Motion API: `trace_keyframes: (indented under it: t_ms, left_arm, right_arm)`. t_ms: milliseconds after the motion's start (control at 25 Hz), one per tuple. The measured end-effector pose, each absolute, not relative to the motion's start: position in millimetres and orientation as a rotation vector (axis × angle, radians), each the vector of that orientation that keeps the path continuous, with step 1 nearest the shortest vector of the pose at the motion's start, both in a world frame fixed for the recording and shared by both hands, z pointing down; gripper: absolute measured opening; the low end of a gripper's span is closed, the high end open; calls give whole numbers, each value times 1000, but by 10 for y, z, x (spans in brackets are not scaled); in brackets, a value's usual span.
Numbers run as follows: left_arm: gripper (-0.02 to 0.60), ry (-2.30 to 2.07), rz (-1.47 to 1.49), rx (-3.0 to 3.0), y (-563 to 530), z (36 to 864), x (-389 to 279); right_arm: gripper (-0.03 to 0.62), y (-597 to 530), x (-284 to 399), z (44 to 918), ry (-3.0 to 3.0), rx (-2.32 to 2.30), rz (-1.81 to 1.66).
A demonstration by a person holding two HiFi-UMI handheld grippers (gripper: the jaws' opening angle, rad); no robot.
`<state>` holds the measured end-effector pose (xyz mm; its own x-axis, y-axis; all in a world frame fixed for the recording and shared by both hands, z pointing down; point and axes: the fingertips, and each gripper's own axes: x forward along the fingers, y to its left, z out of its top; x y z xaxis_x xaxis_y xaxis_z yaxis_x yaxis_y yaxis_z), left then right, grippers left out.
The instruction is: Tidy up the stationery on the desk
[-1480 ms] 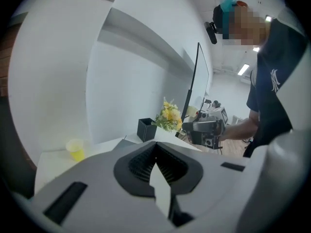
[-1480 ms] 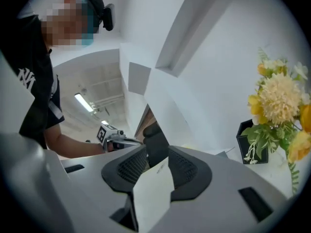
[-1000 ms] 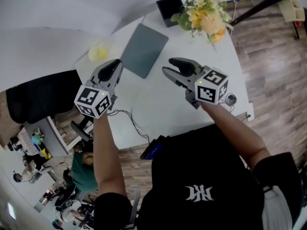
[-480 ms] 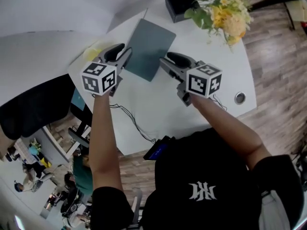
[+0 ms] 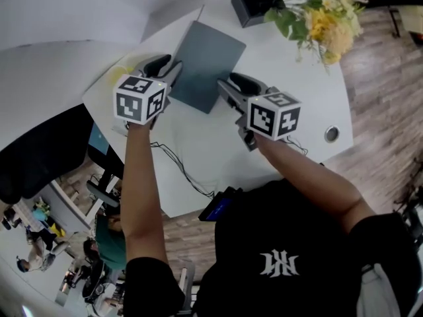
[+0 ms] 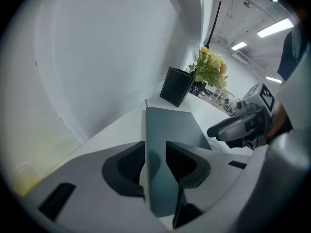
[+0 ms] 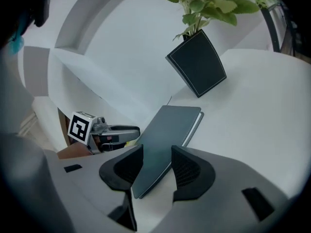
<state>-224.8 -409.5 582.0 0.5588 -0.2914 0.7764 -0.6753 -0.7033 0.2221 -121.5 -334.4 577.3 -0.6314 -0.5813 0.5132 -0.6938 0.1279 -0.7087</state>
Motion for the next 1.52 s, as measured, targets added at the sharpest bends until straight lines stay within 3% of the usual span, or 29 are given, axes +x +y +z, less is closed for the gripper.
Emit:
trace_keyframes:
  t_ms: [960, 1240, 1520]
  left_arm:
    - [126, -696, 1032, 2272, -4043, 5959, -2234]
    - [116, -706, 1015, 2268, -4039, 5956, -2227]
    - [109, -708, 1012, 2255, -4012, 5934, -2239]
  right_arm:
    - [179, -3342, -1183, 6026, -2017, 1440, 1555]
    - [114, -3341, -1127, 6094, -1976, 1457, 1518]
    - [109, -3340, -1125, 6087, -1995, 1424, 1473]
